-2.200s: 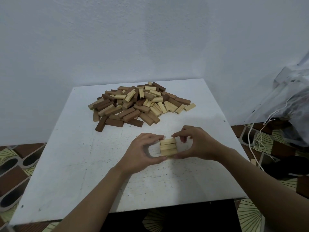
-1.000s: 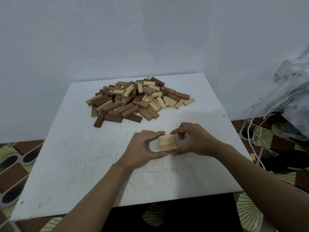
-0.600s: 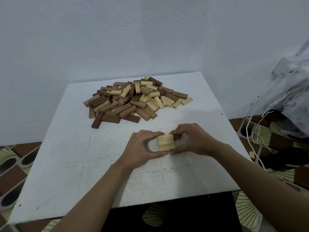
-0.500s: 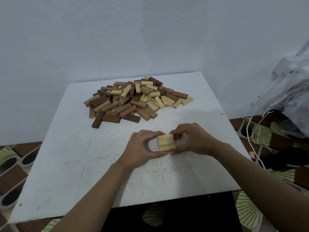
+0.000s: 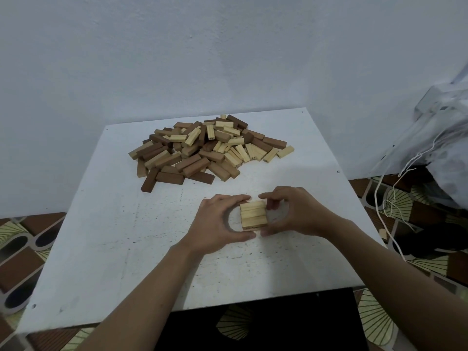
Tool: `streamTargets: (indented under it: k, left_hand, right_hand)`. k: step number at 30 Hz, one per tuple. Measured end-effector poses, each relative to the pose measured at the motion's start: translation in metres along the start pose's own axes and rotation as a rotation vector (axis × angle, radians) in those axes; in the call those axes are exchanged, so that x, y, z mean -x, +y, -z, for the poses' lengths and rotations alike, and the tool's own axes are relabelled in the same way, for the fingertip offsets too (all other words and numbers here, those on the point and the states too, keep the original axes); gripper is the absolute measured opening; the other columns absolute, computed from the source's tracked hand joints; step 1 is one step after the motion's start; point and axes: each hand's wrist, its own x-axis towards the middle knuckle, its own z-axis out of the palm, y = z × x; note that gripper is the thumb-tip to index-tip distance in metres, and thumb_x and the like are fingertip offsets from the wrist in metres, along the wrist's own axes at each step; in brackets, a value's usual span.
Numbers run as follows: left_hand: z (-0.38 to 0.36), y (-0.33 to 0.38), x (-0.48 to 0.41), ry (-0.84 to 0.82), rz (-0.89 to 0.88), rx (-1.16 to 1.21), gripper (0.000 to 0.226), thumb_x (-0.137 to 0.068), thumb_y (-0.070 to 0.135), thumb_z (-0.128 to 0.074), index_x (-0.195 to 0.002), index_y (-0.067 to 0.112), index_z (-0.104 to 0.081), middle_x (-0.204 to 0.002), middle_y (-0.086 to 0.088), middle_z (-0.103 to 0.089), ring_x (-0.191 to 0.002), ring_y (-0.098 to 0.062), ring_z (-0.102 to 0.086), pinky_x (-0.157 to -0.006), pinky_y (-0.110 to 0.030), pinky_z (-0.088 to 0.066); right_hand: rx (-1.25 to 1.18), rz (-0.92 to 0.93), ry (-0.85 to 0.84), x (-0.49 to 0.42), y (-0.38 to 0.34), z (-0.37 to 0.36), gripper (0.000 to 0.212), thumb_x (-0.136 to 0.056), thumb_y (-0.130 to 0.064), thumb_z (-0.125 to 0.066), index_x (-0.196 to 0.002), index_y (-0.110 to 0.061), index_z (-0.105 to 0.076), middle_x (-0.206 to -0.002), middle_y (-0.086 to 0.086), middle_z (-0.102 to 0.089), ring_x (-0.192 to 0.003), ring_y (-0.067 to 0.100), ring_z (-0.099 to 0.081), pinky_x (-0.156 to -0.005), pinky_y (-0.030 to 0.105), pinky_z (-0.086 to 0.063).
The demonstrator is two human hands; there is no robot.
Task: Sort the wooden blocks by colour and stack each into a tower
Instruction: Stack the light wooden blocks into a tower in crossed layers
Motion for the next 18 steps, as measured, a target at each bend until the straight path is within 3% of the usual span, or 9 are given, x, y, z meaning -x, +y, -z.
streamTargets:
  k: [6, 18]
  left_hand:
    - [-0.0026, 0.0019, -0.0031, 0.011, 0.013, 0.012, 0.073, -0.062, 0.061, -0.084, -0.129, 0.042, -0.062, -0.119, 0.034, -0.06, -0.119, 0.009, -0.044, -0.098, -0.025, -0.026]
    - [-0.0062, 0.0073, -0.0028, 0.095, 0.025, 0.025, 0.062, -0.062, 0.055, -0.091, -0.118, 0.042, -0.069, -0.106, 0.028, -0.066, -0.107, 0.003, -0.047, -0.092, -0.03, -0.032]
  right_hand:
    - [0.058, 0.031, -0.043, -0.0075, -0.0025, 0.0004, 0.063, -0.058, -0.048, -0.093, -0.113, -0.024, -0.071, -0.094, -0.012, -0.063, -0.088, 0.007, -0.056, -0.076, 0.032, -0.051]
    - [0.049, 0.027, -0.034, -0.0096, -0.0037, -0.0031, 0.054, -0.059, -0.044, -0.093, -0.104, -0.022, -0.075, -0.088, -0.009, -0.067, -0.084, 0.009, -0.059, -0.073, 0.032, -0.053]
